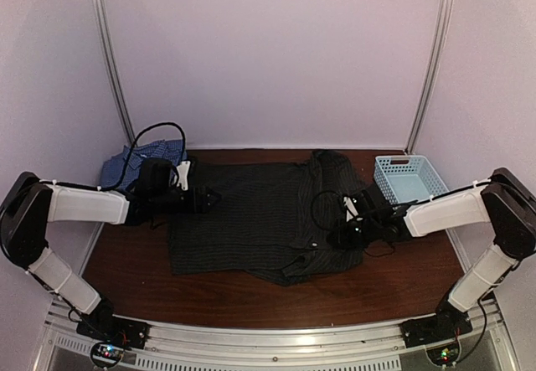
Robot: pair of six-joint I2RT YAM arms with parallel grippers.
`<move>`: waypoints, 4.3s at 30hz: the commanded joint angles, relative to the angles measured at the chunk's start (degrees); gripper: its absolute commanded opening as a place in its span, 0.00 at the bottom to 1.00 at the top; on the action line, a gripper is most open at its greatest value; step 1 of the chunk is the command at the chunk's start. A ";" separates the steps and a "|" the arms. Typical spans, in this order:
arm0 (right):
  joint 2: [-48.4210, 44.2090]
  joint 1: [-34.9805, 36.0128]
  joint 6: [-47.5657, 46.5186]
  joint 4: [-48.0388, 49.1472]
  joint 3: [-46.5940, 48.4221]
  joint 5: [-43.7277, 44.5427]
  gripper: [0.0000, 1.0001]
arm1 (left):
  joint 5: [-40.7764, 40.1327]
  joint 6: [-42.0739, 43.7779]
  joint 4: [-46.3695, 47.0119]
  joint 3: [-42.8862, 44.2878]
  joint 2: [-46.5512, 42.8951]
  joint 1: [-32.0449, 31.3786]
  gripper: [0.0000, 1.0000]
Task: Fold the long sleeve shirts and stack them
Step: Adjust the flattened shirt at the center of the board, then adjust the sleeve at the center of the board.
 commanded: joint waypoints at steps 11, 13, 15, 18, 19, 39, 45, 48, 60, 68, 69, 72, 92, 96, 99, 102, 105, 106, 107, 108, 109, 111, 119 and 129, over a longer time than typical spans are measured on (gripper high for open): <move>-7.16 0.23 1.99 2.29 2.28 5.42 0.00 | -1.57 0.34 0.42 -0.32 -2.65 0.11 0.72; -7.71 0.00 1.38 1.60 3.21 6.03 0.00 | -1.62 0.34 0.42 -0.23 -2.68 0.11 0.72; -8.09 -0.65 0.56 1.03 4.66 6.51 0.00 | -1.51 0.34 0.45 -0.10 -2.68 0.11 0.71; -7.67 -2.45 -2.20 -0.49 9.89 6.48 0.00 | -1.13 0.12 0.21 0.12 -2.81 0.11 0.72; -7.43 -3.08 -3.38 -1.64 12.45 6.71 0.00 | -1.22 0.08 0.09 0.20 -2.86 0.11 0.72; 27.80 -23.26 -9.80 -4.50 57.64 -1.97 0.05 | -1.87 0.16 -1.24 -0.49 -3.49 0.11 0.72; 31.05 -23.49 -9.86 -4.60 54.90 -4.89 0.52 | -1.53 0.57 -1.72 -0.24 -2.79 0.11 0.72; 24.56 -23.49 -10.85 -3.55 47.08 -4.09 0.69 | -0.98 1.19 -2.40 0.11 -1.95 0.11 0.73; -5.17 -14.72 -11.30 -8.68 8.31 7.55 0.78 | 0.50 -0.50 -2.38 -4.69 -2.21 -1.53 0.74; -3.97 -14.25 -10.79 -1.22 3.30 3.78 0.78 | -0.99 -1.74 0.28 -7.45 0.90 -1.80 0.74; -3.04 -14.29 -10.91 0.36 3.82 4.04 0.78 | -1.32 -1.87 0.59 -7.66 1.39 -1.82 0.74; 0.44 -14.50 -11.35 1.30 6.18 4.12 0.79 | -2.05 -2.02 1.38 -8.32 2.44 -1.83 0.74; 8.56 -19.33 -10.74 2.03 5.34 1.86 0.81 | -9.72 -2.00 -4.14 -9.72 5.96 -1.82 0.74; 7.14 -21.33 -11.84 -0.25 4.22 2.91 0.82 | -12.13 -1.53 -6.49 -9.72 5.04 -1.83 0.74; 5.64 -22.50 -13.22 -2.95 4.19 4.22 0.82 | -13.76 -1.05 -7.73 -9.80 3.98 -1.83 0.74; 4.50 -23.02 -14.66 -5.54 4.88 5.69 0.82 | -14.18 -0.55 -8.36 -9.73 3.27 -1.83 0.74; 2.80 -23.04 -16.50 -6.46 5.52 4.62 0.82 | -13.70 0.00 -7.52 -9.21 2.88 -1.83 0.74; 2.13 -23.04 -17.30 -6.46 5.62 3.65 0.82 | -12.97 0.21 -6.95 -8.97 2.73 -1.83 0.74; 1.09 -22.83 -18.04 -6.45 5.60 2.63 0.82 | -11.93 0.50 -6.15 -8.60 2.54 -1.83 0.74; -0.02 -22.59 -18.72 -6.48 5.54 2.01 0.82 | -11.05 0.79 -5.41 -8.16 2.28 -1.83 0.74; -1.48 -22.07 -19.45 -6.57 5.43 1.77 0.82 | -10.23 1.05 -4.54 -7.68 1.98 -1.83 0.74; -4.46 -20.40 -20.08 -7.07 4.97 1.71 0.82 | -8.71 1.29 -3.47 -6.63 1.31 -1.83 0.75; -16.48 -7.22 -17.88 -7.88 -0.94 4.14 0.83 | -2.52 -1.04 3.10 -6.29 -3.75 -1.83 0.77; -22.11 16.28 -11.43 -7.81 -4.47 13.52 0.81 | -0.53 -2.99 3.91 -7.44 -9.90 -1.89 0.76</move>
